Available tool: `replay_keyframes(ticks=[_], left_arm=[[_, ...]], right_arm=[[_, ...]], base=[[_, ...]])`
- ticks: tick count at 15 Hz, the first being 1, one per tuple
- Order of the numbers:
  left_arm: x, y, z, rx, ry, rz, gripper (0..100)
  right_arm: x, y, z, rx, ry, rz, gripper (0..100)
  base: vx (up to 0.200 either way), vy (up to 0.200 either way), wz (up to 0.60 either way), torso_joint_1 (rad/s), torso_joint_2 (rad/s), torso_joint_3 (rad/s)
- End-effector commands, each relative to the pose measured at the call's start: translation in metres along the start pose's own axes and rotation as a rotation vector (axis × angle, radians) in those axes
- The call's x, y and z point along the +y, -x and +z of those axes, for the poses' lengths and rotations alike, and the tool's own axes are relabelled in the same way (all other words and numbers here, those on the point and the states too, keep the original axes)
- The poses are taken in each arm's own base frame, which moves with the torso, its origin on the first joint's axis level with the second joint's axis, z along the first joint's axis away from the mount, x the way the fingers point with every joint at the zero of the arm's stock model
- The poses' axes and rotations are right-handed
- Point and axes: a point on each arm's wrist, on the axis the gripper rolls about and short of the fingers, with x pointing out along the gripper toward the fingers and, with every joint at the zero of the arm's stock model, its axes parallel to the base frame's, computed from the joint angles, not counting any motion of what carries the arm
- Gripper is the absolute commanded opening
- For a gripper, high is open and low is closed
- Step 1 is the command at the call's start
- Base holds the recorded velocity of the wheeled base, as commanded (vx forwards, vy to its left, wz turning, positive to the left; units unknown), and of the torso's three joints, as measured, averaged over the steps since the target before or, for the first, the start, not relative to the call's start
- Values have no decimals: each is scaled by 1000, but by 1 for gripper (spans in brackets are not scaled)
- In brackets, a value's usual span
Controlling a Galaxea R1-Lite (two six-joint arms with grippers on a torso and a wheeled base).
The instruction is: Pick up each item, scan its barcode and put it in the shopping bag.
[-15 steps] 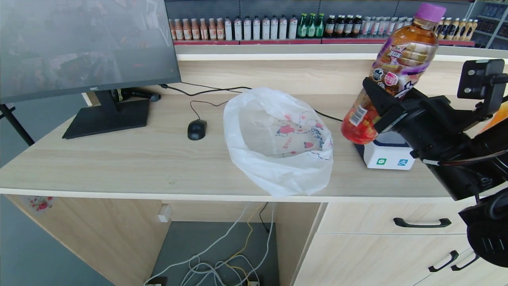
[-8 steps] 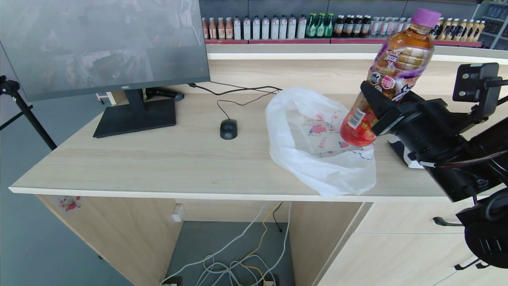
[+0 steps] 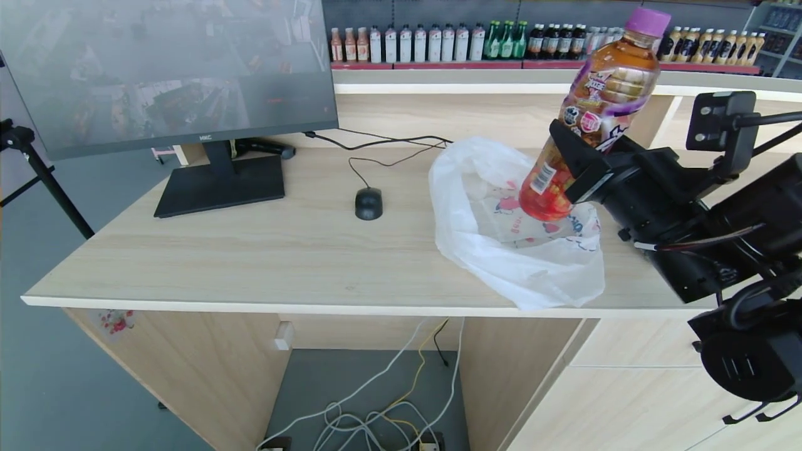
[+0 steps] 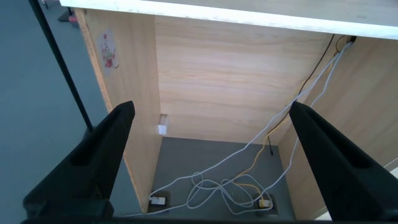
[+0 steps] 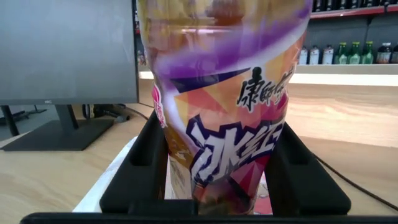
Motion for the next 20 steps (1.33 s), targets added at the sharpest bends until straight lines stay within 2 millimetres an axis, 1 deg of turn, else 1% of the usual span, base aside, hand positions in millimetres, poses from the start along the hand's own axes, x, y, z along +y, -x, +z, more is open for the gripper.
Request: replay_keyframes(ticks=[1,2,3,4,9,11,15,17,20], left_arm=[[0,0,0,0,0,0,100],[0,0,0,-1,2,0,100],[0,0,0,-1,2,0,100],[0,0,0,-1,2,0,100],[0,0,0,-1,2,0,100],[0,0,0,0,2,0,100],[0,0,0,-1,2,0,100],[0,0,0,-1,2,0,100],[0,0,0,0,2,0,100]], right_arm=[[3,-12,-20,23,-3,6,0],[4,-16,-26,26,-4,10,0],[8,-21,-23,6,-11,19,0],[8,-24,-26,1,-12,18,0],[16,-40,-53,19,-25,35,0],[20,-43,-62,29,-47,43,0],[22,-48,-78,43,-50,44,0],[16,-53,-89,50,-17,32,0],[19,-52,-100,72,-36,37,0]], base=[[0,0,0,0,0,0],[0,0,0,0,0,0],[0,0,0,0,0,0],[0,0,0,0,0,0],[0,0,0,0,0,0],[0,0,0,0,0,0],[0,0,0,0,0,0],[0,0,0,0,0,0],[0,0,0,0,0,0]])
